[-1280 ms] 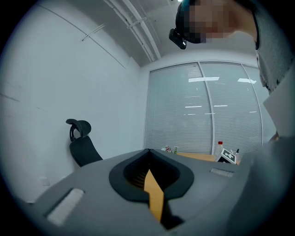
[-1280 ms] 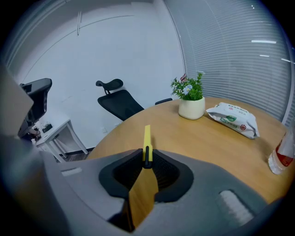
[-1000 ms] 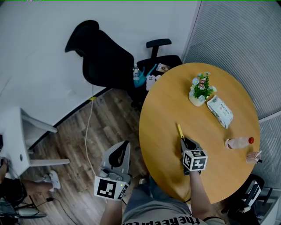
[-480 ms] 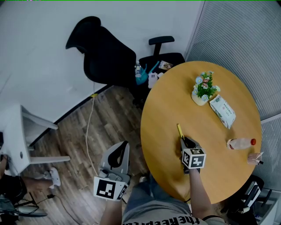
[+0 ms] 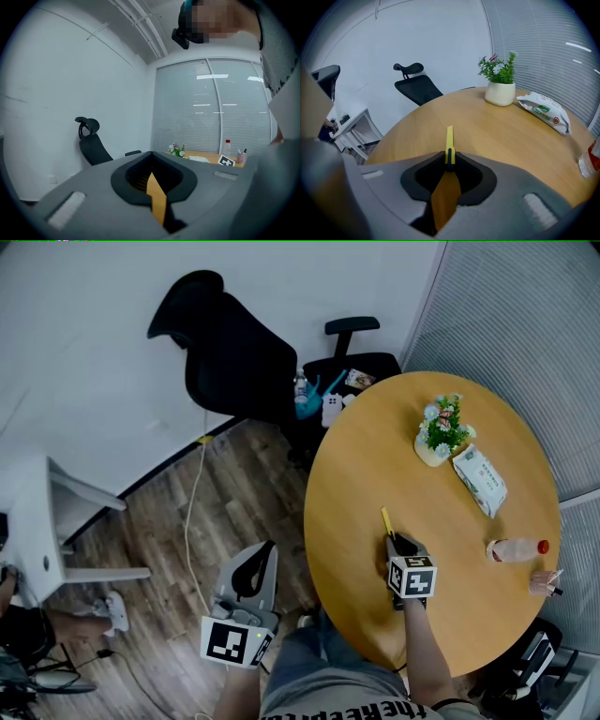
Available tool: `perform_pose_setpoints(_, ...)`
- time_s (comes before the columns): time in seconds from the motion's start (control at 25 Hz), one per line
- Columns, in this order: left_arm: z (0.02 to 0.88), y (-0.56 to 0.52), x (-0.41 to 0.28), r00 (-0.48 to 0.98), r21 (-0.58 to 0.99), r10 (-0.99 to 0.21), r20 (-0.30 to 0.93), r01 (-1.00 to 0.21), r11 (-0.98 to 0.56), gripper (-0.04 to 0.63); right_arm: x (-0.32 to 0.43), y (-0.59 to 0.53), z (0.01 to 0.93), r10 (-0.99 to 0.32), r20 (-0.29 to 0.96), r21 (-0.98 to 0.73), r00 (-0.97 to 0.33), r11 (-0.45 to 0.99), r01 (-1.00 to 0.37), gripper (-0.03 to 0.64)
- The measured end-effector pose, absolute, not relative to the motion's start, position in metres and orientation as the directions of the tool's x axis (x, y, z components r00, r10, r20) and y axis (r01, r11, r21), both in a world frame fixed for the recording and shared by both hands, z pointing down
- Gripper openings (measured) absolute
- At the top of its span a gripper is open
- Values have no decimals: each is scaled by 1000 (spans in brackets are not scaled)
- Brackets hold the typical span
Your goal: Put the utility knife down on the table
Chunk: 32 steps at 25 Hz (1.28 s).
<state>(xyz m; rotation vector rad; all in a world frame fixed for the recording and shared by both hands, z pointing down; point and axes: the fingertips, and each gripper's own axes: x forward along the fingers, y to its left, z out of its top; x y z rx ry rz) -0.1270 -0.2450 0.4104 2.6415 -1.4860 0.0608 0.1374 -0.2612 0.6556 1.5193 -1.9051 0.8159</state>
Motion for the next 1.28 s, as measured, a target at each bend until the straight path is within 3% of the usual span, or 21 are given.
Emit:
perform_pose_setpoints(0.72, 403, -238, -128, 525, 69, -848, 75, -851, -521, 15, 138, -260, 642, -670, 722, -87, -174, 163, -983, 89)
perform_pose_setpoints(0.92, 399, -236, -123, 541, 64, -839, 62, -841, -538, 14, 137, -257, 619, -727, 664, -98, -175, 147, -984, 2)
perform_pose_setpoints(1.28, 388, -228, -111, 583, 53, -812, 35, -812, -581, 14, 132, -241, 575, -798, 570, -94, -196, 174, -980, 2)
